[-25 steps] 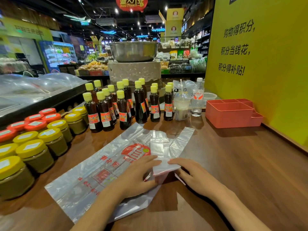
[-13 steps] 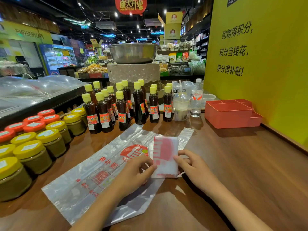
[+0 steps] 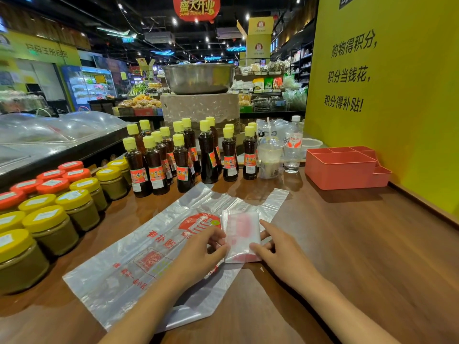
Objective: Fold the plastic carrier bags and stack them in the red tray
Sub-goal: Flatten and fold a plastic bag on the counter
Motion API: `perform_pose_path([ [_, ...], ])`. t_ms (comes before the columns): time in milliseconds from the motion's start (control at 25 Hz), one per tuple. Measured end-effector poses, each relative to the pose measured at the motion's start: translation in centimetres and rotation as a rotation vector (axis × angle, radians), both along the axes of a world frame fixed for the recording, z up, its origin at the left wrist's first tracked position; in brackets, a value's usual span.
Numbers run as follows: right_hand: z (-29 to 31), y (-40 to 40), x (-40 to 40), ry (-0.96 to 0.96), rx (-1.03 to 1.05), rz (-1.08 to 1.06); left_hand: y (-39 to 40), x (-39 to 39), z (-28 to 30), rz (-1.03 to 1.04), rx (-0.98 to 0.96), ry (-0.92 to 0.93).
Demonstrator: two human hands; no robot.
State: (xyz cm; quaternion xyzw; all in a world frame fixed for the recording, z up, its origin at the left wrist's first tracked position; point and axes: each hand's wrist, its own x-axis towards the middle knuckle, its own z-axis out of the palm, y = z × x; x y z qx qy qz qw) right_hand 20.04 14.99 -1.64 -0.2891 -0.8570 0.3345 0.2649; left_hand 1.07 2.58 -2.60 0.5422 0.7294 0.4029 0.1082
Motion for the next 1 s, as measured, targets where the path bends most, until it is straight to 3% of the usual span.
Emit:
perform_pose_path([
  [200,-0.9,0.3,-0.2,-0.088,0.173,-0.037,0.0,0.6,0.2,-0.021,-0.030,0.021],
  [440,-1.5,0.6,-0.2,-0.218,0.206,0.077,0.1,0.9,0.1,-0.039,-0.047,0.028],
  [800,-1.0,0.6,-0.2,-0.142,0.237,0.044,0.0,0.6,-0.1,-0.046,-0.115,0.001],
  [1000,-1.8,1.3,-0.1,-0.171,0.239,0.081,-0.1,0.4,0.0,-0.075,-0.089,0.202],
])
